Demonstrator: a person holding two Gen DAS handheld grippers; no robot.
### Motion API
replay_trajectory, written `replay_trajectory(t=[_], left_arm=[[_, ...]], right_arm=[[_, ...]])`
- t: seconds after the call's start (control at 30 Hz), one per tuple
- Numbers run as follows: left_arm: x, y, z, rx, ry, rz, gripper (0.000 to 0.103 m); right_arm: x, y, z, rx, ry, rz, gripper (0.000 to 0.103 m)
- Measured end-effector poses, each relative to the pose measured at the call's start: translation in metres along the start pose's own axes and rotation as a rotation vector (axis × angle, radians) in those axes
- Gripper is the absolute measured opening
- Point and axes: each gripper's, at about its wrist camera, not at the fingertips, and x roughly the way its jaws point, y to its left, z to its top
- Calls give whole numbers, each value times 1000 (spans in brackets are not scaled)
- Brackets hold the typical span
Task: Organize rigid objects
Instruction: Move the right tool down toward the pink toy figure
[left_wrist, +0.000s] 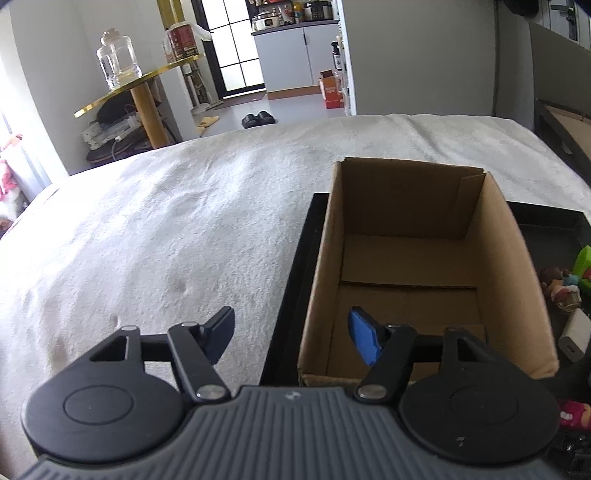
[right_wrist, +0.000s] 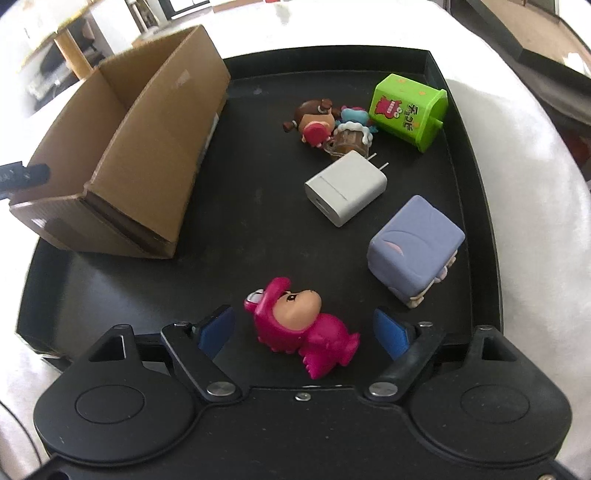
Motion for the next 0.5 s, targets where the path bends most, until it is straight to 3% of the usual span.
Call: replay_trajectory(t=[0.1,0.27,0.43,0.5], left_arm=[[2,-1,0,-5,12,-7,61],[8,-3,-2,-3,30,-22,47],[8,1,-5,-21,36,-38,20],[7,0,-6,-17,34,-44,15]], right_arm=[[3,2,-2,-2,13,-17,60],[-3,-2,-4,18,-14,-14,59],[-7,-2,-1,26,-38,-21,59],[-9,-3,-1,27,-44,-26,59]])
